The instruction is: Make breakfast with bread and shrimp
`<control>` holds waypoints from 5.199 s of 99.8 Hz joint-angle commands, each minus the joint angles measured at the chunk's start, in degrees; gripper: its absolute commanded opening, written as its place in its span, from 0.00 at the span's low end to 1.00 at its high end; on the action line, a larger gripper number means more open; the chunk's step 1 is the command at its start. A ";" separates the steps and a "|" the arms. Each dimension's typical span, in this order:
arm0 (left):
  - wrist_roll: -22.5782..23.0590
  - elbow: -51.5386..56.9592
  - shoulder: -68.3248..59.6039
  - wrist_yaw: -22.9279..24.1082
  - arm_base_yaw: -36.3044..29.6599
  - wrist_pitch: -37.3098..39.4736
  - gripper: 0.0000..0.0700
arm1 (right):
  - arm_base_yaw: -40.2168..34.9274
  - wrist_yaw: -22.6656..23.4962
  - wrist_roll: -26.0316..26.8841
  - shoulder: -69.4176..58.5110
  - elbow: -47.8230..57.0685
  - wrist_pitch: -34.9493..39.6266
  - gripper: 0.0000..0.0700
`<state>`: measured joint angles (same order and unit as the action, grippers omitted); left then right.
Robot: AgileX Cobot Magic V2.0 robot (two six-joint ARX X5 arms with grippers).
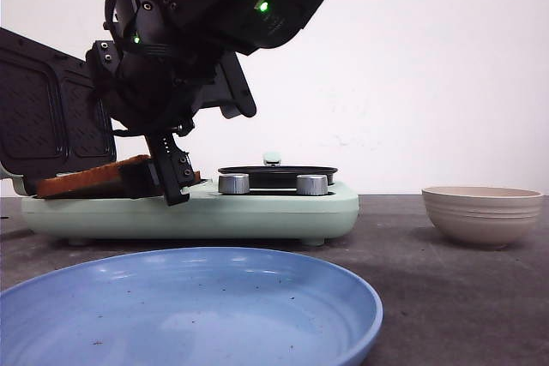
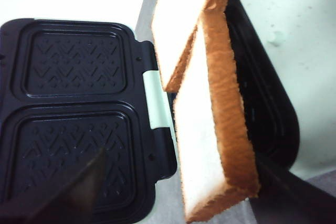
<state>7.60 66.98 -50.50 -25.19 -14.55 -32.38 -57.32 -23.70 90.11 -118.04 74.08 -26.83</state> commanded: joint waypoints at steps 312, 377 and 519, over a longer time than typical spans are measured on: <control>4.15 0.57 3.82 12.35 -7.26 0.61 0.90 | 7.39 4.07 -53.29 23.02 2.97 35.74 0.69; 3.10 0.57 3.80 16.63 -2.51 0.61 0.90 | 7.80 -5.35 -78.18 35.82 2.84 56.24 0.69; -4.70 0.57 5.18 16.66 5.01 -1.99 0.90 | 18.47 10.32 -81.55 75.43 -26.99 55.25 0.68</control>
<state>4.32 66.98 -45.25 -8.78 -9.52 -34.06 -38.46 -12.95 7.88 -42.35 46.65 28.93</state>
